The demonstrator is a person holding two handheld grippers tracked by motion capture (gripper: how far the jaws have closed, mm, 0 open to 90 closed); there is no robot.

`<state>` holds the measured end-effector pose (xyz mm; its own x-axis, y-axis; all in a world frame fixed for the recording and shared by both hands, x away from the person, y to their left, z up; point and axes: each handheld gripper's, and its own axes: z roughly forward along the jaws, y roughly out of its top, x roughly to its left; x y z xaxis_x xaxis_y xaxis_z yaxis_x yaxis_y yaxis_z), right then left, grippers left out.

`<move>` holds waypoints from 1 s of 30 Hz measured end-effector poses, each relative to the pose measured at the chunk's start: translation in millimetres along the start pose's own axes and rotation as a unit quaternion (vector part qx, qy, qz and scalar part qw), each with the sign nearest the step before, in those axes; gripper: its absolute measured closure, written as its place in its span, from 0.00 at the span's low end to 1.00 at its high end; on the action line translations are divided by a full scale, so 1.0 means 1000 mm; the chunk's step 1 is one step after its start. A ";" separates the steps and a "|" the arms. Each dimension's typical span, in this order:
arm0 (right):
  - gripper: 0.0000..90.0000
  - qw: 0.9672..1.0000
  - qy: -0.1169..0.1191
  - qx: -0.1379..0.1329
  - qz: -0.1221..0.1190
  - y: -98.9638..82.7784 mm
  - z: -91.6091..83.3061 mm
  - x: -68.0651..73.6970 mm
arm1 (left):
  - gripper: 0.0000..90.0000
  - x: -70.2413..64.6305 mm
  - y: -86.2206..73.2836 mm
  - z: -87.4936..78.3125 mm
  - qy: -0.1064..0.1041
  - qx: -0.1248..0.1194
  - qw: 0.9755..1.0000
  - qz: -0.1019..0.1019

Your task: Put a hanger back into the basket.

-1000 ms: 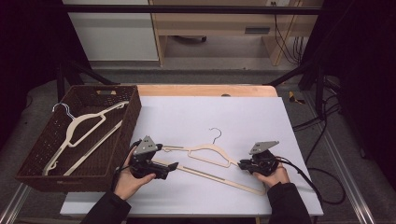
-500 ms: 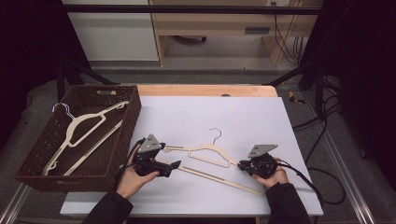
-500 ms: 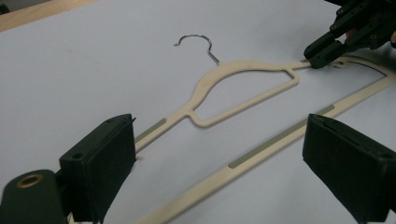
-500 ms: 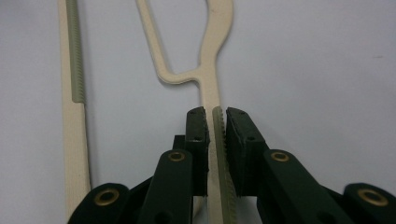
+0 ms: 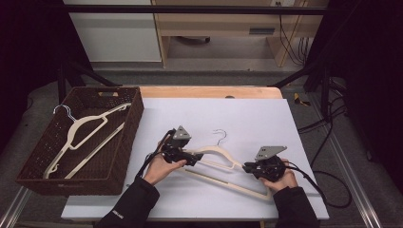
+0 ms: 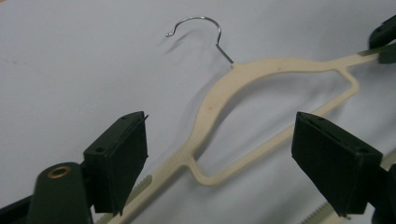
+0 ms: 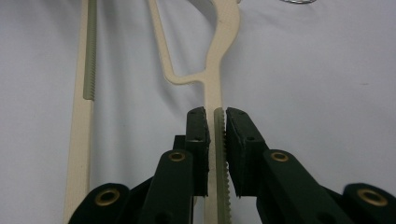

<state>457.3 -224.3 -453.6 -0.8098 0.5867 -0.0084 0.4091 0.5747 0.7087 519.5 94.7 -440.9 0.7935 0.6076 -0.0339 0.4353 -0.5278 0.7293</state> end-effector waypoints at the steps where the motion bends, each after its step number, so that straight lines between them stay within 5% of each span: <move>1: 0.89 1.000 -0.001 0.000 -0.001 0.000 0.000 0.000 | 0.24 0.001 0.001 0.006 0.002 0.008 1.000 0.002; 7: 0.89 1.000 -0.001 -0.003 -0.005 0.002 -0.002 0.001 | 0.33 0.007 0.008 0.034 0.003 0.038 0.999 0.002; 16: 0.89 1.000 -0.002 -0.003 -0.008 0.003 -0.005 0.003 | 0.54 0.008 0.009 0.050 -0.011 0.057 0.998 0.017; 24: 0.89 1.000 -0.001 -0.010 -0.016 0.005 -0.007 0.004 | 0.73 0.007 0.011 0.048 -0.023 0.064 0.997 0.034; 30: 0.89 1.000 0.000 -0.010 -0.009 0.005 -0.008 0.004 | 0.77 0.004 0.011 0.042 -0.020 0.073 0.995 0.065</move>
<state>452.5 -223.6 -444.7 -0.8172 0.5760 -0.0207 0.3857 0.5731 0.7230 545.1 66.2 -461.1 0.8618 0.5065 0.0255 0.3826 -0.6823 0.6230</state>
